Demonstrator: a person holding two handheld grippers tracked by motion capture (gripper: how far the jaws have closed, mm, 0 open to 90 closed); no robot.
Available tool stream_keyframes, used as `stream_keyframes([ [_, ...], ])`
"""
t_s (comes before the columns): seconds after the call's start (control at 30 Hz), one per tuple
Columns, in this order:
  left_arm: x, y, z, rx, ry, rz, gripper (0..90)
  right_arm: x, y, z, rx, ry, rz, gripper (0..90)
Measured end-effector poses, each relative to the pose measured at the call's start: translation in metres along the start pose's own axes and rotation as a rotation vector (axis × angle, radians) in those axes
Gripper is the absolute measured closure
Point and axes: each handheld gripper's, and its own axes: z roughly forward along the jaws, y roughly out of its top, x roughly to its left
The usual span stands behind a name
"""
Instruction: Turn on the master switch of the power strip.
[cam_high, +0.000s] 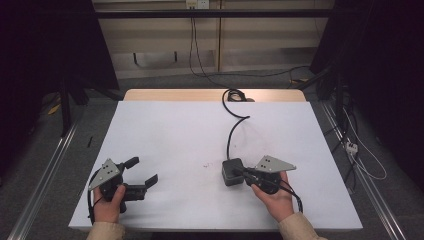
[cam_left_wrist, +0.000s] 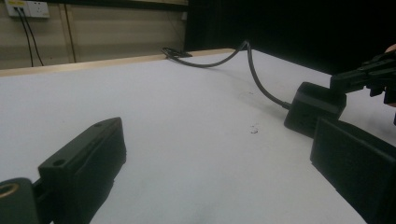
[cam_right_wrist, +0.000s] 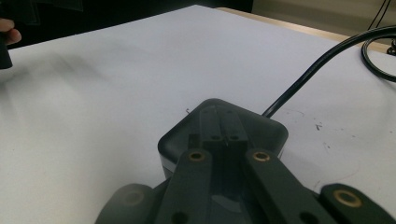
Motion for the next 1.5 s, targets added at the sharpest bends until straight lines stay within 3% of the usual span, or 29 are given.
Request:
stream_keyframes([
  [1.5, -0.0006, -0.0003, -0.0003, 0.004, 0.001, 0.004, 3.1, 0.004, 0.0042, 0.0008, 0.044, -0.023, -0.003, 90.0],
])
